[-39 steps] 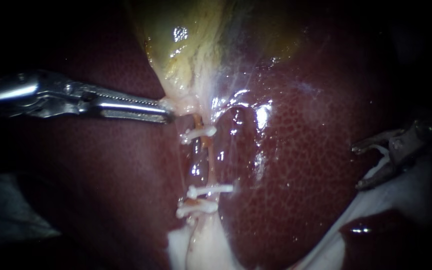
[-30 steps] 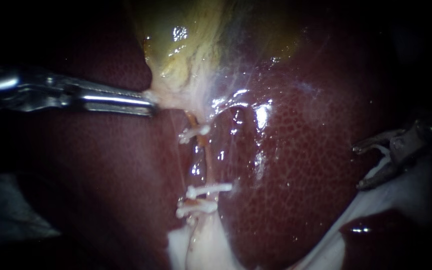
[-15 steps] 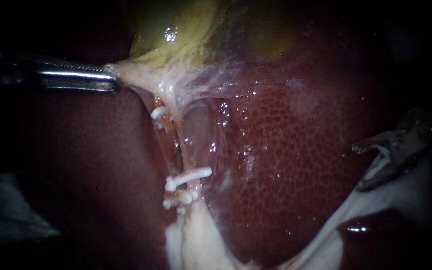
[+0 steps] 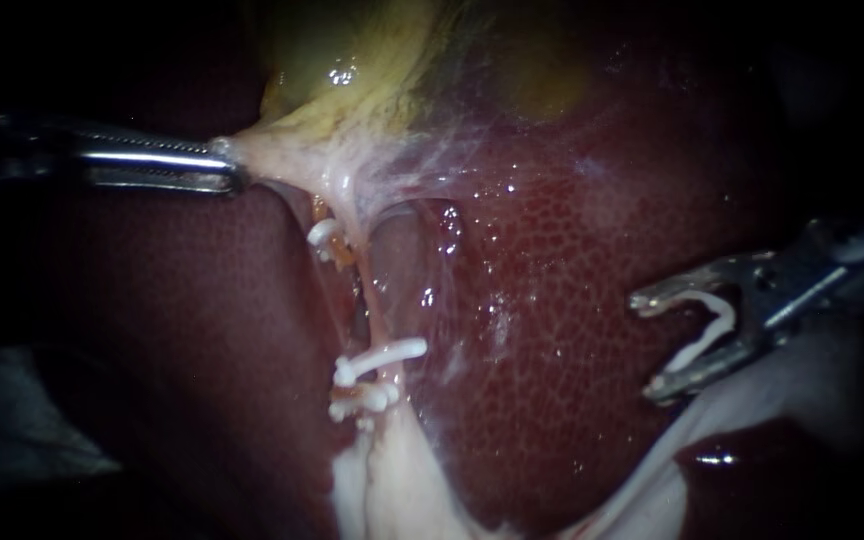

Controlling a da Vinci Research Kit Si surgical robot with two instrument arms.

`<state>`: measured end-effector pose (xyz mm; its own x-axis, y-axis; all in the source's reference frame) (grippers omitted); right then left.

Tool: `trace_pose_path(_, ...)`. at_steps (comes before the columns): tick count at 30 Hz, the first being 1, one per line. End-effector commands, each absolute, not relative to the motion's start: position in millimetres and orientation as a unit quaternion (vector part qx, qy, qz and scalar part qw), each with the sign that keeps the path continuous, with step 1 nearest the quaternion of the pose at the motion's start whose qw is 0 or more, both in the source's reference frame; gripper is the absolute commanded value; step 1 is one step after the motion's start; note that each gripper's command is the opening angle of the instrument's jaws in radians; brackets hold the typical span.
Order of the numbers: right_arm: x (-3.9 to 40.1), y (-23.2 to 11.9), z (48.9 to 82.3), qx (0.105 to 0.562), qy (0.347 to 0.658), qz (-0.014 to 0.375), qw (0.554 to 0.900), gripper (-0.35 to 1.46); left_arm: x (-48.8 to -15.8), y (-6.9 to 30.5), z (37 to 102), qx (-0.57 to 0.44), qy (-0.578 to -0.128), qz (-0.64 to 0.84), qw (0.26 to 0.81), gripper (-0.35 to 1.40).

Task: Clipping second clip right tube

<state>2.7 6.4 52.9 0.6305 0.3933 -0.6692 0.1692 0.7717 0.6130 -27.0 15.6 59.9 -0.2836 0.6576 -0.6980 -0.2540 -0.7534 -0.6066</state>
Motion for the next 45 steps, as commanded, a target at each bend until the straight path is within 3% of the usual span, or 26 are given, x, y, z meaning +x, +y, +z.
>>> trace_pose_path(1, 3.4, 6.3, 53.1, 0.336, 0.431, 0.074, 0.834, 0.49, -27.0, 15.5, 60.0, -0.522, -0.194, 0.777, 0.293, -0.35)
trace_pose_path(13, 10.7, 6.7, 55.4, 0.387, 0.491, 0.167, 0.762, 0.49, -27.1, 15.5, 59.8, -0.522, -0.195, 0.777, 0.292, -0.35)
trace_pose_path(19, 13.4, 5.5, 58.7, 0.407, 0.497, 0.178, 0.746, 0.49, -27.2, 15.4, 59.9, -0.522, -0.195, 0.777, 0.292, -0.35)
trace_pose_path(31, 16.6, 2.8, 66.4, 0.409, 0.483, 0.188, 0.751, 0.49, -27.3, 15.4, 59.8, -0.522, -0.196, 0.777, 0.292, -0.35)
trace_pose_path(40, 17.8, 1.8, 69.4, 0.413, 0.480, 0.181, 0.752, 0.49, -27.3, 15.3, 59.8, -0.522, -0.196, 0.777, 0.292, -0.35)
trace_pose_path(45, 18.8, 1.1, 70.2, 0.436, 0.498, 0.180, 0.728, 0.49, -27.3, 15.3, 59.8, -0.522, -0.196, 0.777, 0.292, -0.35)
